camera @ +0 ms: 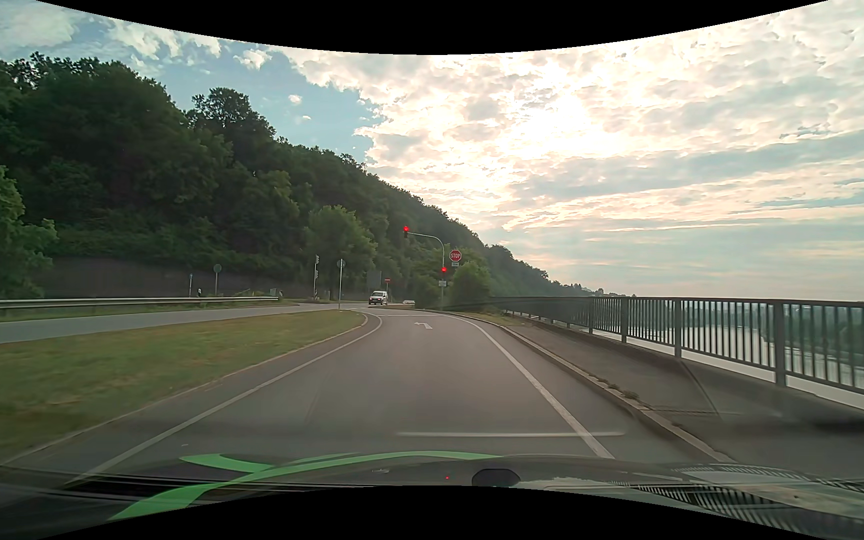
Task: Follow the waypoints while adhering to traffic rules and regulations
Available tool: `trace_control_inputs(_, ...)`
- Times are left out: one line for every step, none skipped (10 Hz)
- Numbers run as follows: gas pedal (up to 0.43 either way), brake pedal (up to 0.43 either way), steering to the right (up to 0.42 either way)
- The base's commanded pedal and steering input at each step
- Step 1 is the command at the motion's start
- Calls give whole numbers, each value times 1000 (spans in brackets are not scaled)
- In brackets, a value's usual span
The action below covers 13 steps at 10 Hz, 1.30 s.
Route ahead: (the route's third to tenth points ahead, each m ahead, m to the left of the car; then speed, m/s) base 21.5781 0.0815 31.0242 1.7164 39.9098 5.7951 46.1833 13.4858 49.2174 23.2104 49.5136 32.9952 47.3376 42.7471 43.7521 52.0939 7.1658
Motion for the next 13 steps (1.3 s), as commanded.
trace_control_inputs(0,0,7)
trace_control_inputs(0,0,5)
trace_control_inputs(0,0,3)
trace_control_inputs(0,0,3)
trace_control_inputs(0,0,3)
trace_control_inputs(0,0,3)
trace_control_inputs(0,0,3)
trace_control_inputs(0,0,3)
trace_control_inputs(0,0,3)
trace_control_inputs(0,0,3)
trace_control_inputs(0,0,0)
trace_control_inputs(0,6,-3)
trace_control_inputs(0,24,-3)
